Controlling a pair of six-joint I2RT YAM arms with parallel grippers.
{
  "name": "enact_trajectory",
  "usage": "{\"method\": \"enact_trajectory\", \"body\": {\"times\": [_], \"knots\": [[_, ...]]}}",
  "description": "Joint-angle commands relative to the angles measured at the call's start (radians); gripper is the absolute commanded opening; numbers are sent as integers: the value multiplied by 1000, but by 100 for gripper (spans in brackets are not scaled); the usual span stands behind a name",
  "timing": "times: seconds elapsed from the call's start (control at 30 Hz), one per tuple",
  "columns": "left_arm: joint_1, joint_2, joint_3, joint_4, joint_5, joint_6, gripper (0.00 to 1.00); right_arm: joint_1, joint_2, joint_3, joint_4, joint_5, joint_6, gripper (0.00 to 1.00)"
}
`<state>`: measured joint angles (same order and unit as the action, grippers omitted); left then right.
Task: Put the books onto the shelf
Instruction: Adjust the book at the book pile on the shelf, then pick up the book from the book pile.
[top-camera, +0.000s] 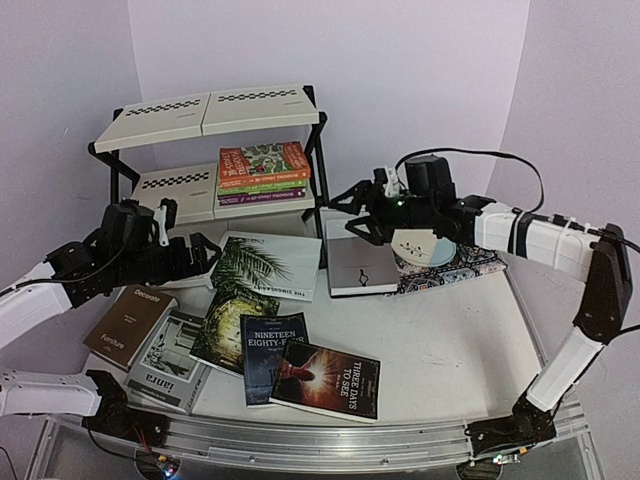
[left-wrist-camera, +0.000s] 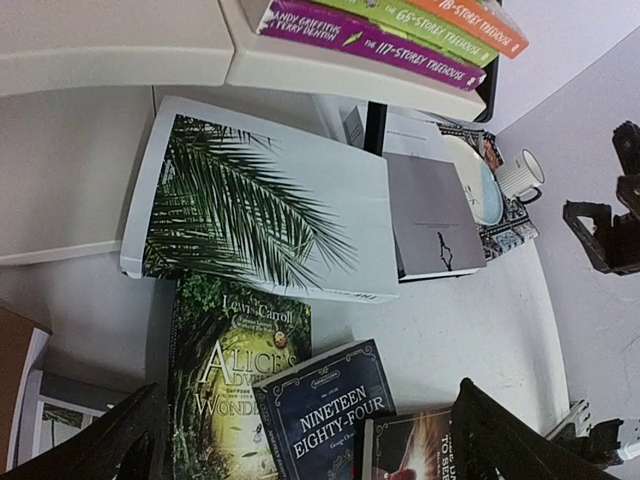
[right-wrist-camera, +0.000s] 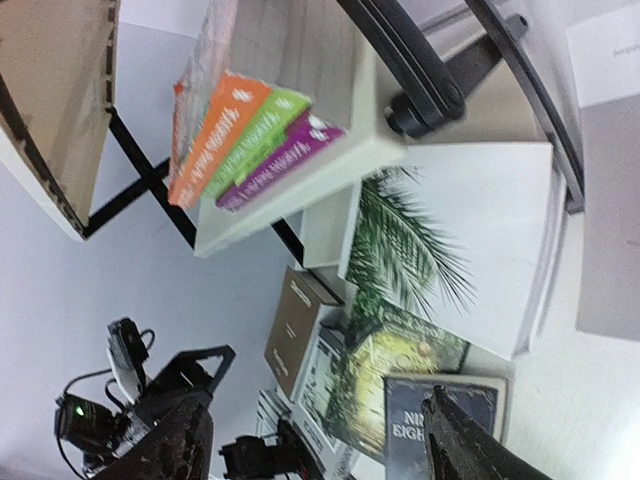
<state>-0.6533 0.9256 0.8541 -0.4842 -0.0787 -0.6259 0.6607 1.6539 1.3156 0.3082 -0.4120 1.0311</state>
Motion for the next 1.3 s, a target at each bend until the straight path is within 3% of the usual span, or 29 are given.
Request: {"method": "enact_trajectory", "body": {"times": [0.0, 0.23, 0.57, 0.8, 0.93, 1.27], "knots": [[4, -6, -51, 8, 14, -19, 99, 24, -127, -177, -64, -5, -153, 75], [4, 28, -138, 14, 44, -22, 99, 114, -249, -348, -192, 149, -259, 98], [4, 102, -204, 17, 76, 2, 99, 278, -185, -359, -241, 301, -303, 98], [3, 174, -175, 32, 154, 23, 97, 447, -101, -302, -352, 456, -404, 97], [4, 218, -143, 32, 137, 28, 97, 467, -82, -331, -362, 472, -437, 98], [4, 295, -101, 29, 185, 41, 94, 571, 39, -293, -201, 485, -498, 98]]}}
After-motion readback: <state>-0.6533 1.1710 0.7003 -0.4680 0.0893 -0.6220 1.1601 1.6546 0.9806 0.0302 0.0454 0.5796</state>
